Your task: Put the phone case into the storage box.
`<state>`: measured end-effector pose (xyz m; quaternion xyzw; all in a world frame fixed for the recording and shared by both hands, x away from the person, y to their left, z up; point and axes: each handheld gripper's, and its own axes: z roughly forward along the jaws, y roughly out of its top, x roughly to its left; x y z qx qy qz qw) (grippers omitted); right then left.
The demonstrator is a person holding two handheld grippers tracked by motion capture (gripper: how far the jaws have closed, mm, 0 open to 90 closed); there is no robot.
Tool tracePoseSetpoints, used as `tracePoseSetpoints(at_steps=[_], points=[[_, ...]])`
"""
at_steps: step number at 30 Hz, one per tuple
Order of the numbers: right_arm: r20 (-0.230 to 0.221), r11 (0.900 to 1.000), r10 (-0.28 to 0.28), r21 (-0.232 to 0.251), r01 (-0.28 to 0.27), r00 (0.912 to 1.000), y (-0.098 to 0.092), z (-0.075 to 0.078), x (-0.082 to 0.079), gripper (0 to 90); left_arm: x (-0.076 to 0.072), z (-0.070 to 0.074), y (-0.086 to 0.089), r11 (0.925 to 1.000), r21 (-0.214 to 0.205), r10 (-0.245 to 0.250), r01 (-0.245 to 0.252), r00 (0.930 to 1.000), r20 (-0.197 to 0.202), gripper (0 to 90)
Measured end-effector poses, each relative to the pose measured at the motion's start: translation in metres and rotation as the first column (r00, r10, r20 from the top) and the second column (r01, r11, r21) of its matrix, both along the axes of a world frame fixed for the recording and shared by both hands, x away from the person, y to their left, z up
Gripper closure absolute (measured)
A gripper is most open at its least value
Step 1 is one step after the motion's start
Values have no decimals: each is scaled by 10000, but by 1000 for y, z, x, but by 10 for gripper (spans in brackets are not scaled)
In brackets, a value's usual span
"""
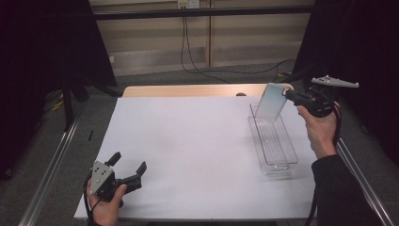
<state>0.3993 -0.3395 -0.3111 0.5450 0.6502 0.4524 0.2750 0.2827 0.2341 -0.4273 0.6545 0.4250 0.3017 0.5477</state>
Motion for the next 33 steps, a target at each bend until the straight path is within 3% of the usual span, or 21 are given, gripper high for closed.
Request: tracePoseSetpoints(at_steps=[8, 10, 15, 24, 33], points=[[-127, 9980, 76, -621, -84, 9999, -2, -4, 7, 854, -1, 0, -3, 9999, -46, -144, 143, 9999, -81, 32], [-106, 9985, 82, -535, -88, 9999, -3, -5, 8, 853, -2, 0, -4, 9998, -168, -145, 141, 9996, -223, 32], [-36, 9985, 8, -555, -10, 10000, -5, -9, 12, 853, -2, 0, -5, 9998, -53, -194, 193, 9997, -122, 32], [-19, 9963, 36, -862, -38, 10000, 1, -15, 25, 853, 1, -2, -5, 9999, 32, -161, 162, 9997, -173, 32], [54, 9920, -283, -1233, 288, 9996, 6, -21, 36, 854, 1, -2, -6, 9998, 131, -176, 178, 9998, -125, 32]])
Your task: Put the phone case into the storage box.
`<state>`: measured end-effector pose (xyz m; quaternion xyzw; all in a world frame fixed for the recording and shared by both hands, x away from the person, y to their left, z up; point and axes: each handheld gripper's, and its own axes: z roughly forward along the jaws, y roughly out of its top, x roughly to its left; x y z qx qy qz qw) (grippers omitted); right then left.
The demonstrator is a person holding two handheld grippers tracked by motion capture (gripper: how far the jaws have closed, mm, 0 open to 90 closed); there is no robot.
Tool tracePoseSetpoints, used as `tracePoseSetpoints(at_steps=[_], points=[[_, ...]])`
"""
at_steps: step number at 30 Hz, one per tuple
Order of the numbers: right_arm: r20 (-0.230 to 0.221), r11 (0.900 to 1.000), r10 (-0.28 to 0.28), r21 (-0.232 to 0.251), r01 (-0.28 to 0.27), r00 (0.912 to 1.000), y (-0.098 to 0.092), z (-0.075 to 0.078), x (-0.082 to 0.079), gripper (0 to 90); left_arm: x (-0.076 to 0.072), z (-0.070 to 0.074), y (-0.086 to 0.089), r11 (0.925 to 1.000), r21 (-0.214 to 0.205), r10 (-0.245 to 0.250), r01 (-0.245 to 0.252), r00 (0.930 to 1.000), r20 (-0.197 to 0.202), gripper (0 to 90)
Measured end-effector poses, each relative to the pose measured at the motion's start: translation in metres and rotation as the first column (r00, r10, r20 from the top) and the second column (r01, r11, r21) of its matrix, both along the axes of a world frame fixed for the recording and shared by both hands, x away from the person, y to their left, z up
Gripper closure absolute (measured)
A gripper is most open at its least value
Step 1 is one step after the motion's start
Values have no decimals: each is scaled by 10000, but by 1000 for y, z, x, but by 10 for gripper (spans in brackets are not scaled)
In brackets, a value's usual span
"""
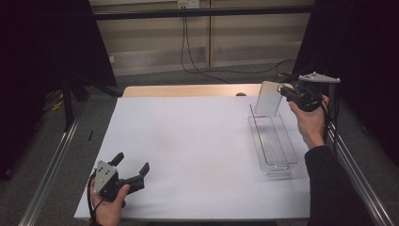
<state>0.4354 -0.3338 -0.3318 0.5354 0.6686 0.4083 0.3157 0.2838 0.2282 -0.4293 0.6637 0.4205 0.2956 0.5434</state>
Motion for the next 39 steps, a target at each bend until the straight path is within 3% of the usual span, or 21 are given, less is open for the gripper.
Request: tracePoseSetpoints(at_steps=[14, 20, 39], points=[[-129, 9986, -132, -516, 125, 9998, 7, -18, 11, 854, 1, -2, -2, 9998, 177, -125, 126, 9999, -73, 34], [-309, 9980, -178, -607, 159, 9994, 9, -26, 13, 854, 1, -2, -2, 9997, 230, -104, 105, 9999, -65, 34], [-285, 9961, -508, -739, 486, 9983, 18, -45, 21, 854, 1, -2, -3, 9996, 248, -159, 160, 9999, -42, 34]])
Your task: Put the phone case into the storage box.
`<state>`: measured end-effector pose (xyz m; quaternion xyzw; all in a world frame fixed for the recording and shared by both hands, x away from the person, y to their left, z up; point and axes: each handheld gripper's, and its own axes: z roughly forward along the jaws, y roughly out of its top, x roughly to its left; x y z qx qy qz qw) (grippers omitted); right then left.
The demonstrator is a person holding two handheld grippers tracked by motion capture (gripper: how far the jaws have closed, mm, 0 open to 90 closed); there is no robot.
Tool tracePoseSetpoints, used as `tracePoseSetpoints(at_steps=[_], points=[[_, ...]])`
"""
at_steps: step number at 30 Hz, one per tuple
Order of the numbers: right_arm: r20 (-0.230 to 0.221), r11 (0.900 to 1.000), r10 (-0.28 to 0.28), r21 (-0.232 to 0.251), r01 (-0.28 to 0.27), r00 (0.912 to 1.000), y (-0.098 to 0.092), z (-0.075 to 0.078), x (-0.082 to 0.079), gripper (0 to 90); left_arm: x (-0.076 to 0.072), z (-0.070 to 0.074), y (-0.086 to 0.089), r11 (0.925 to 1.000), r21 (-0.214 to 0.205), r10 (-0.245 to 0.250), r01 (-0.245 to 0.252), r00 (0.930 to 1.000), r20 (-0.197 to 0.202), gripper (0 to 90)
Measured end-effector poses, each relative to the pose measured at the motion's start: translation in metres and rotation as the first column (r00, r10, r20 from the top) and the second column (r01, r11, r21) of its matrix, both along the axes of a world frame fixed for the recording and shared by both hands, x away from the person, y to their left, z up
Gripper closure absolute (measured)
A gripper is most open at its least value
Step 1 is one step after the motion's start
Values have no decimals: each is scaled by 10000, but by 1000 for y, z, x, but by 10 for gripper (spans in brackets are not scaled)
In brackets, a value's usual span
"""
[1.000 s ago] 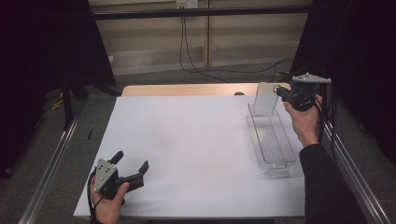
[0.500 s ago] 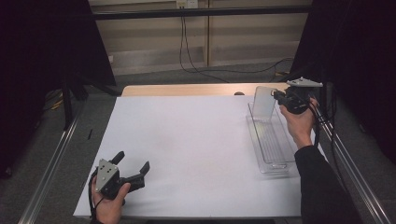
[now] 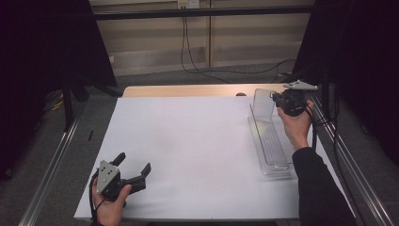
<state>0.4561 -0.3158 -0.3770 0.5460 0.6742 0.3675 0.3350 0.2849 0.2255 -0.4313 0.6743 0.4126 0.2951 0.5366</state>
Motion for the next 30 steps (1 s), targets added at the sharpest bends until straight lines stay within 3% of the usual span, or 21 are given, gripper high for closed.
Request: tracePoseSetpoints(at_steps=[6, 18, 30], points=[[-12, 10000, -87, 4, 87, 10000, -1, -3, -1, 854, 0, 0, 0, 10000, 15, 29, -29, 10000, 7, 34], [-991, 9995, 251, -151, -268, 9948, -6, 3, 0, 854, 1, 0, -3, 10000, 47, -7, 7, 10000, -9, 35], [-894, 9976, 161, -651, -220, 9959, -3, 3, 13, 849, 1, 0, -2, 10000, 82, -17, 17, 10000, 14, 36]])
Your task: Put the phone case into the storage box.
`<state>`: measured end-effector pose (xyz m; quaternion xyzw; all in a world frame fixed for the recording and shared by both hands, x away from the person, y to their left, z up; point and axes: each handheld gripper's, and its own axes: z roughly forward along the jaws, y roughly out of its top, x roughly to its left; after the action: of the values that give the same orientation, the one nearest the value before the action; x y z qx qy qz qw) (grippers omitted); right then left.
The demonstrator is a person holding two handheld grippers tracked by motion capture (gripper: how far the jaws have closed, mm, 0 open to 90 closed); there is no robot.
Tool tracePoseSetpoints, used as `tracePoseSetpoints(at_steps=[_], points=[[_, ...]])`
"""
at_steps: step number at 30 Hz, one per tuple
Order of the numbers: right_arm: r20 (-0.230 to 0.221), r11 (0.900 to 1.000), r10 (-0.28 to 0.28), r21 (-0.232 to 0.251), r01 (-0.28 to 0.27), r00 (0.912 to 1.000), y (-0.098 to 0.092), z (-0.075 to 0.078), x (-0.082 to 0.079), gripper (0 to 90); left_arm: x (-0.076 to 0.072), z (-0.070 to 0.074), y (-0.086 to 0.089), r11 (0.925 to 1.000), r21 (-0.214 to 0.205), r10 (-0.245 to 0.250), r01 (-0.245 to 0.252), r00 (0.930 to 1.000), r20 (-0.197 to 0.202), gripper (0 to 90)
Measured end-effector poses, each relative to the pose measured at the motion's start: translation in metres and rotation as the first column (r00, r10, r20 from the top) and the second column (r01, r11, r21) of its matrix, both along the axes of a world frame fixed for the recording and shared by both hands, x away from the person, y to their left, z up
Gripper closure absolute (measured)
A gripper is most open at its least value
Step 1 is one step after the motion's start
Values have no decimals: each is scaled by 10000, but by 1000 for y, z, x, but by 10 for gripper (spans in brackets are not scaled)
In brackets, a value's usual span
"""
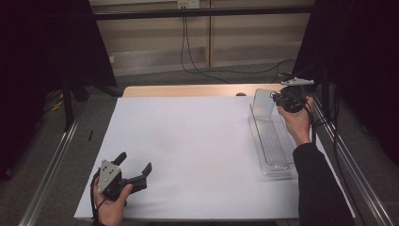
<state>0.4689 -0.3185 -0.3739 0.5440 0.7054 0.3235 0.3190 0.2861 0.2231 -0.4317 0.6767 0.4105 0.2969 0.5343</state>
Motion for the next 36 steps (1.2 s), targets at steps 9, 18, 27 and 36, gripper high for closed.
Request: tracePoseSetpoints(at_steps=[9, 18, 27, 36], points=[[70, 9997, 104, -214, -102, 9999, 0, -1, 8, 840, 0, 0, 0, 10000, -14, 19, -19, 10000, 18, 36], [245, 9992, -19, -387, 29, 9997, 3, -2, 15, 832, 0, 0, 1, 10000, 22, 7, -7, 10000, 45, 35], [198, 9998, -197, -42, 198, 9996, -2, -4, 15, 828, 0, 0, 1, 10000, 55, 12, -12, 10000, 28, 35], [227, 9985, -353, 425, 343, 9991, -4, -6, 14, 776, 1, 0, 5, 9999, -4, 151, -151, 9999, 24, 36]])
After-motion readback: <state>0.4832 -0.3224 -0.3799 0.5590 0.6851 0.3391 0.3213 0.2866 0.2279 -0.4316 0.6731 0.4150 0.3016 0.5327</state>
